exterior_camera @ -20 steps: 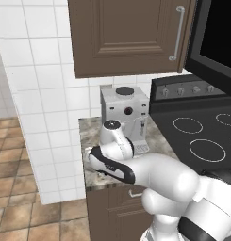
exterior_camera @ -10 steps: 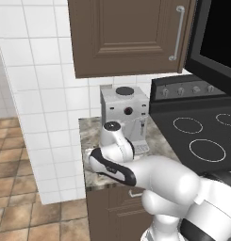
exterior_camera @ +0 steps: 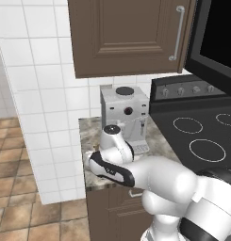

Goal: Pick the mug from the counter and place it inside the microwave. Then close the microwave.

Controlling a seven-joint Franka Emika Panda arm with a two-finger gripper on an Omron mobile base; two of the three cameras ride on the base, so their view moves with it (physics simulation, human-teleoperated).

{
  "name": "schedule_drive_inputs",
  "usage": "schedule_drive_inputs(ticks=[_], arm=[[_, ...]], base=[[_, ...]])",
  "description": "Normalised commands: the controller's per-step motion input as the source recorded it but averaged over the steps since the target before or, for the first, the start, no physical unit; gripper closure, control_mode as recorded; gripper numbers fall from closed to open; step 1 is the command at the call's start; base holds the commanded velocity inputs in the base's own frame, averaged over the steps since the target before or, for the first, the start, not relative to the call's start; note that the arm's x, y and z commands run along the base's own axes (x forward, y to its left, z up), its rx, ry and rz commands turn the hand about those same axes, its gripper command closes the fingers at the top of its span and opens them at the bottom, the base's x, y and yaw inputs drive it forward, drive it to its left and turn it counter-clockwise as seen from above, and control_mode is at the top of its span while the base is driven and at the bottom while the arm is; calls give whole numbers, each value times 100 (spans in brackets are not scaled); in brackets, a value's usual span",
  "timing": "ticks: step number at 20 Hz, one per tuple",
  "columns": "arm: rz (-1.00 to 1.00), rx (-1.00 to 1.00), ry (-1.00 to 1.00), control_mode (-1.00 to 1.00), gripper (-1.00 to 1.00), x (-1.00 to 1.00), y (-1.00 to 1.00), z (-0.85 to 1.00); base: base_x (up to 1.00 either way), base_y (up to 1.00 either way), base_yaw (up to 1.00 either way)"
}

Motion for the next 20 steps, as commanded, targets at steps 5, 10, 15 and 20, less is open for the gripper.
schedule_drive_inputs(ticks=[5, 10, 15, 20], arm=[[0, 0, 0, -100, -100, 0, -1, -5], [0, 0, 0, -100, -100, 0, -7, 0], [0, 0, 0, -100, -100, 1, -11, 0], [0, 0, 0, -100, -100, 0, -2, 0]], base=[[0, 0, 0], [0, 0, 0], [0, 0, 0], [0, 0, 0]])
